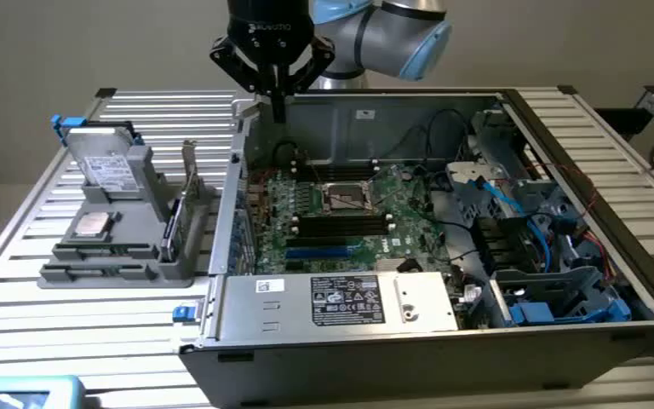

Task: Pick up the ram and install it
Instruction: 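Reach for the ram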

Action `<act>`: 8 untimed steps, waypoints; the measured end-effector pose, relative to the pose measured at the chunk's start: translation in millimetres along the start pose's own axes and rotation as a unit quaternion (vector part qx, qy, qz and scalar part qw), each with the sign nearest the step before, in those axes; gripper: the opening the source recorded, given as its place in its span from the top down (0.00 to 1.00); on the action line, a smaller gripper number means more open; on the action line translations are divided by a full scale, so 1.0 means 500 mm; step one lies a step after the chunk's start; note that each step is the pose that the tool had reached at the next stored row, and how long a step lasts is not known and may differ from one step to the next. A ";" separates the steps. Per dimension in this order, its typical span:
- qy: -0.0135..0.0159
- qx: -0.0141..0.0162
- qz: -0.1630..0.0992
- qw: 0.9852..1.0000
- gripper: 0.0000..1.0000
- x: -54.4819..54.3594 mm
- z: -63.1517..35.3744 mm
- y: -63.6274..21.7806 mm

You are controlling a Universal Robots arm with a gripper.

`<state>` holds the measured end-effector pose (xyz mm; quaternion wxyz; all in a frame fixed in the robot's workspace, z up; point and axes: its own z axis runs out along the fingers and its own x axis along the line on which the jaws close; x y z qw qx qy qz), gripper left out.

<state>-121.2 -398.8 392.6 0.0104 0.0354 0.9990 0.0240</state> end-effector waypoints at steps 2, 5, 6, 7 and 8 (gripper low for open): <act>0.000 0.000 0.000 1.000 0.89 0.000 0.000 0.000; 0.000 0.000 0.000 1.000 0.89 0.000 0.000 0.000; 0.000 0.000 0.000 1.000 0.89 0.000 0.000 0.000; 0.000 0.000 0.000 1.000 0.89 0.000 0.000 0.000; 0.000 0.000 0.000 1.000 0.89 0.000 0.000 0.000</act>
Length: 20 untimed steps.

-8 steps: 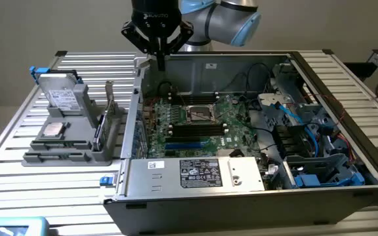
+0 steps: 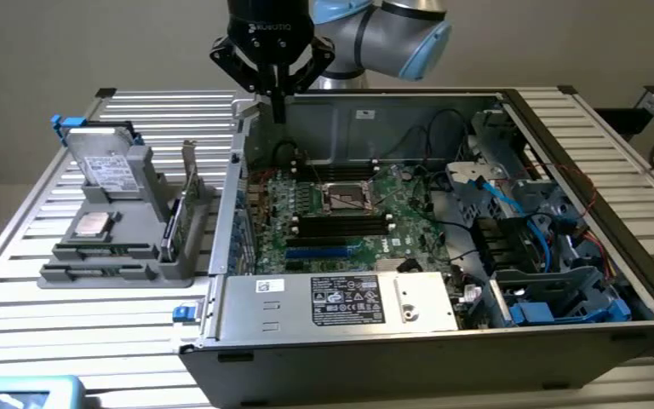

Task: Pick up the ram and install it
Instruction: 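Reach for the ram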

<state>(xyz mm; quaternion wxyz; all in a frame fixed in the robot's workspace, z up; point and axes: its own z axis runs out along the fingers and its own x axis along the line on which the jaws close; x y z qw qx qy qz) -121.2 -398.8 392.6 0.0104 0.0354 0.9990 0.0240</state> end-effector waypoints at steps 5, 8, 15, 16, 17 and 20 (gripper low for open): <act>0.000 0.000 0.000 1.000 0.89 0.000 0.000 0.000; 0.000 0.000 0.000 1.000 0.89 0.006 0.000 -0.002; 0.000 0.000 0.000 1.000 0.89 0.043 0.000 -0.010; 0.000 0.000 0.000 1.000 0.89 0.050 0.000 -0.012; 0.000 0.000 0.000 1.000 0.89 0.057 0.000 -0.013; 0.000 0.000 0.000 1.000 0.89 0.081 0.000 -0.019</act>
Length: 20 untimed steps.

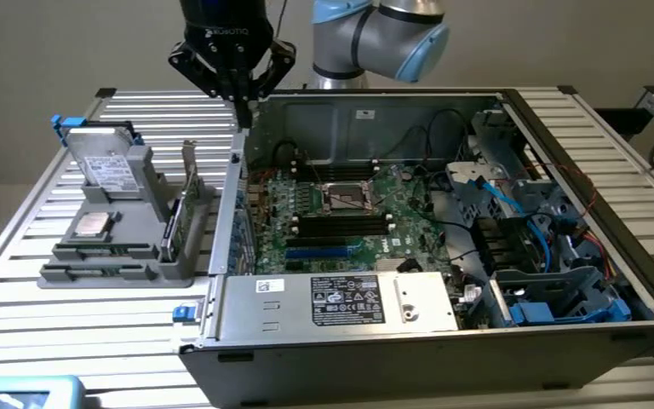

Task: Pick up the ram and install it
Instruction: 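Reach for the ram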

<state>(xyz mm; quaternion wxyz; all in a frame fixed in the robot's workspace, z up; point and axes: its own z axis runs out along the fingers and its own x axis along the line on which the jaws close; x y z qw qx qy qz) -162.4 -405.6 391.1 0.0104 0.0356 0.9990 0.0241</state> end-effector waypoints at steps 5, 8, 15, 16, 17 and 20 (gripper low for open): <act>0.000 0.000 0.000 1.000 0.89 0.040 0.001 -0.010; 0.000 0.000 0.000 1.000 0.89 0.063 0.005 -0.014; 0.000 0.000 0.000 1.000 0.89 0.104 0.012 -0.043; 0.000 0.000 0.000 1.000 0.89 0.109 0.013 -0.047; 0.000 0.000 0.000 1.000 0.89 0.115 0.015 -0.051; 0.000 0.000 0.000 1.000 0.89 0.139 0.020 -0.060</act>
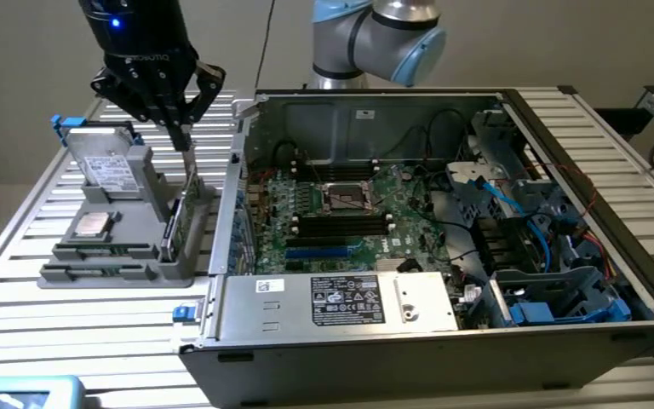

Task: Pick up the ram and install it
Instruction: 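Reach for the ram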

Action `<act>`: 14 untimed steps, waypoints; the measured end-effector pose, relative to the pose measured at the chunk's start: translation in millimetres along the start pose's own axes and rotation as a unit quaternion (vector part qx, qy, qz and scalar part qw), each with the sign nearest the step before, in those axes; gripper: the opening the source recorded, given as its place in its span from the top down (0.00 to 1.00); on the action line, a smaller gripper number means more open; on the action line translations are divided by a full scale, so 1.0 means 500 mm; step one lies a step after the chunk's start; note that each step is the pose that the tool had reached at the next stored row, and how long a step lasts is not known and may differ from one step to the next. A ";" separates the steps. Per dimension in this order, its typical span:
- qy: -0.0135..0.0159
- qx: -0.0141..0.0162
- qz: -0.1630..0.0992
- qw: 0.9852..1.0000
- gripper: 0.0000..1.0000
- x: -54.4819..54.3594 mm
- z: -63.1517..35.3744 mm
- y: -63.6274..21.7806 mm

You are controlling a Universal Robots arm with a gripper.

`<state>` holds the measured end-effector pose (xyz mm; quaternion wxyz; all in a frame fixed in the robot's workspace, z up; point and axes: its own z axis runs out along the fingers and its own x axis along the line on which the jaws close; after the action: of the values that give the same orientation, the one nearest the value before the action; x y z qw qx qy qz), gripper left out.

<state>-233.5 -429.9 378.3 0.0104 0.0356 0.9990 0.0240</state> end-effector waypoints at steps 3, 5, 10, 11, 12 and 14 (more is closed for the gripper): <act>0.000 0.000 0.000 1.000 0.89 0.027 0.004 -0.005; 0.000 0.000 0.000 1.000 0.89 0.045 0.007 -0.008; 0.001 0.000 0.000 1.000 0.89 0.086 0.016 -0.016; 0.002 0.000 0.000 1.000 0.89 0.091 0.019 -0.018; 0.002 0.000 0.000 1.000 0.89 0.097 0.022 -0.020; 0.004 0.000 0.000 1.000 0.89 0.107 0.028 -0.023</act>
<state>-287.4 -436.8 362.6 0.0066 0.0357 0.9991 0.0239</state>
